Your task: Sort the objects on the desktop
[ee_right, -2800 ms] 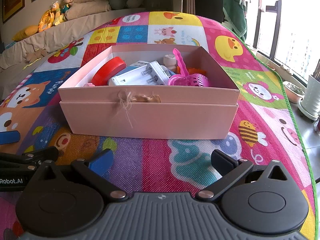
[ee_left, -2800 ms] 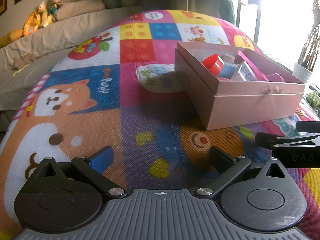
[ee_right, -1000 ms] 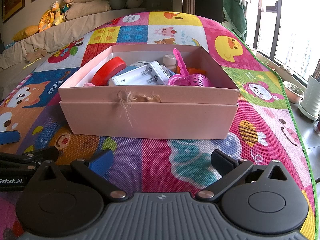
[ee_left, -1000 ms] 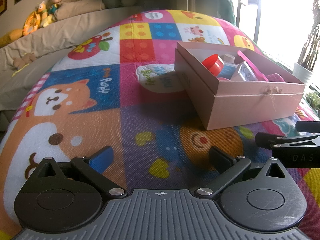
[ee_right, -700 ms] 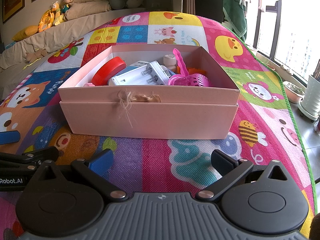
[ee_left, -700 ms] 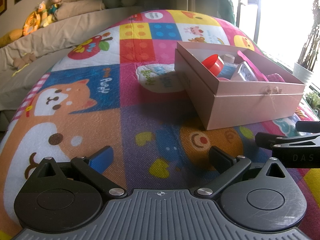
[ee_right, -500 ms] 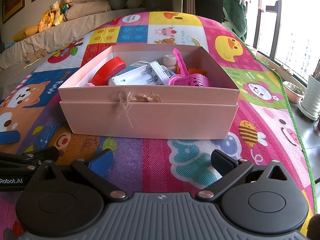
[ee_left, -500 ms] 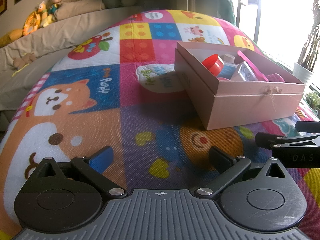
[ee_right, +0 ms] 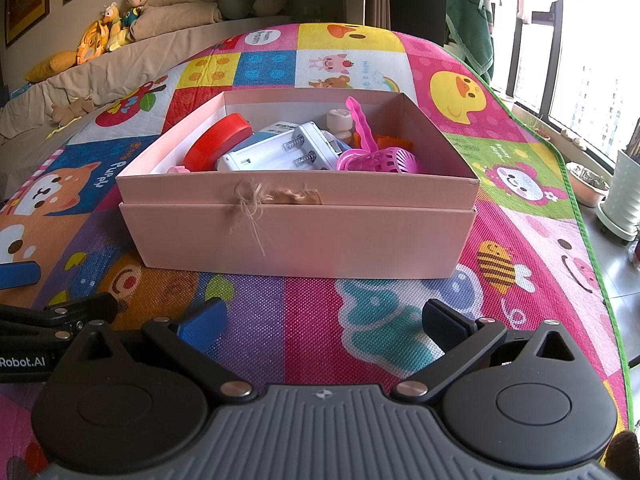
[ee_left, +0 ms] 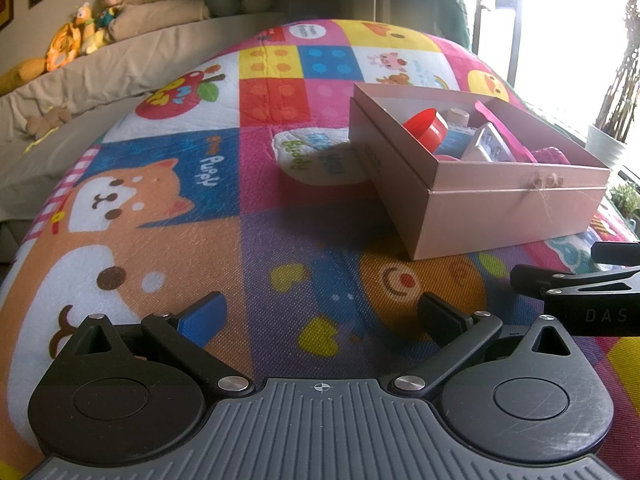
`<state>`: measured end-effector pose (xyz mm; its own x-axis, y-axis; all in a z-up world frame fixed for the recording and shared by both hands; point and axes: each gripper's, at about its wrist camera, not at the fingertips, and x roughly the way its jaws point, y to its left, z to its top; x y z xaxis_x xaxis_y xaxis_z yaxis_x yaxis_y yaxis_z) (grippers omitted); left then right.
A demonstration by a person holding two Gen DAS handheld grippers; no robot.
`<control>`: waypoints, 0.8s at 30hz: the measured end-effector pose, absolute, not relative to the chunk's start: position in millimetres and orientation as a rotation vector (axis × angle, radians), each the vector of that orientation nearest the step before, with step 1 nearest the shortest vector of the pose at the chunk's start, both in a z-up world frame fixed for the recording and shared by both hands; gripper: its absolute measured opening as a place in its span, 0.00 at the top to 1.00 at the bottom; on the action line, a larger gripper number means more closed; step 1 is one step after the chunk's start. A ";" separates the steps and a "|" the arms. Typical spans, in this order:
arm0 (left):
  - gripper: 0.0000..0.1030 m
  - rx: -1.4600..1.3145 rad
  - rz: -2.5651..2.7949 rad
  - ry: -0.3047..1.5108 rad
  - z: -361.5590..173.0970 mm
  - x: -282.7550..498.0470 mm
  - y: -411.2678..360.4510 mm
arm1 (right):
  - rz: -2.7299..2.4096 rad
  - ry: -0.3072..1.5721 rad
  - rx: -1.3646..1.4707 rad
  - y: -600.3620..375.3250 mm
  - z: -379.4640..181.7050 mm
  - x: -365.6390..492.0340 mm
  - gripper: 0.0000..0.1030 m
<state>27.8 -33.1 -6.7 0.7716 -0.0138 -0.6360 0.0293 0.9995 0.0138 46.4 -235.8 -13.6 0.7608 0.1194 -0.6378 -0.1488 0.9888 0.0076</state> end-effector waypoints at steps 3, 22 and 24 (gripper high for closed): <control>0.00 0.024 -0.023 0.689 -6.7 27.9 -32.9 | 0.146 0.691 -0.044 -235.8 -13.6 46.3 0.00; 0.00 0.007 0.022 0.735 -2.6 28.3 -38.5 | 0.146 0.691 -0.044 -235.8 -13.9 46.4 0.00; 0.00 0.005 0.041 0.731 -3.1 26.7 -40.4 | 0.146 0.691 -0.044 -235.7 -13.8 46.4 0.00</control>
